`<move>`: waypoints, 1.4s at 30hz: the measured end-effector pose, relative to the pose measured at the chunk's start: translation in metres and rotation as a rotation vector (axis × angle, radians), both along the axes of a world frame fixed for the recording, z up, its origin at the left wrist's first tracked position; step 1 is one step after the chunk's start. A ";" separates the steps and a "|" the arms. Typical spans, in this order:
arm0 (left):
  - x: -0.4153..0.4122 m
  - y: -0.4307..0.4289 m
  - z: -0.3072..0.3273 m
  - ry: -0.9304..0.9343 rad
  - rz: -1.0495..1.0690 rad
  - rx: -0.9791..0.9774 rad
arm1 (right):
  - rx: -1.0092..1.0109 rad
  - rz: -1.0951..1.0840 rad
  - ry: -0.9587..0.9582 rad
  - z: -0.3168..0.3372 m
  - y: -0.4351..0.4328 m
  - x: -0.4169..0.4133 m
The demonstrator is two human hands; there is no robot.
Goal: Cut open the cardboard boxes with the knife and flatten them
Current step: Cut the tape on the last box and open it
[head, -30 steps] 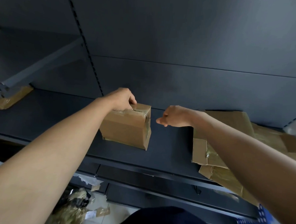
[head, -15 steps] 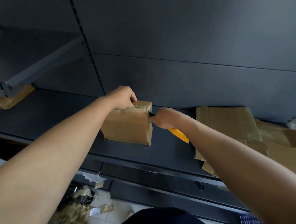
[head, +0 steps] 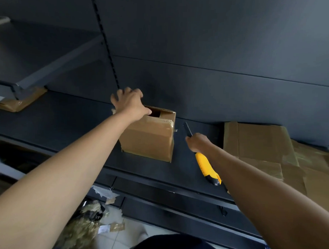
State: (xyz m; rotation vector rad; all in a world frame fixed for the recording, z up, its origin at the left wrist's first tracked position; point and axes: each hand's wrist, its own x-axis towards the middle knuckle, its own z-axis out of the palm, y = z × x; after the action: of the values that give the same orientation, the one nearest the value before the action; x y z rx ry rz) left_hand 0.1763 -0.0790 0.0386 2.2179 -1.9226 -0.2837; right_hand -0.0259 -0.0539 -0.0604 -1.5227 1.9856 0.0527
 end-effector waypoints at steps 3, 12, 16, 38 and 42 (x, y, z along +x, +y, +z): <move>0.016 0.001 0.000 0.099 0.227 0.038 | 0.030 0.038 0.110 -0.017 -0.004 0.001; 0.042 0.010 -0.016 0.657 0.392 0.143 | -0.071 -0.071 -0.017 -0.031 -0.019 0.000; 0.040 0.003 -0.017 0.805 0.420 0.200 | -0.305 -0.126 -0.243 0.012 -0.027 0.012; 0.033 -0.013 -0.008 0.415 0.266 0.101 | -0.092 -0.037 -0.293 0.104 -0.026 0.062; 0.050 -0.017 -0.009 0.733 0.334 0.084 | -0.072 -0.039 -0.378 0.107 -0.036 0.053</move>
State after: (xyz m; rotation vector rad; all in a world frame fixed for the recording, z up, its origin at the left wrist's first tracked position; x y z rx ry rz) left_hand 0.2261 -0.0961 0.0294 2.0214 -1.1568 -0.9685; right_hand 0.0268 -0.0900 0.0471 -1.4161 1.7275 -0.3036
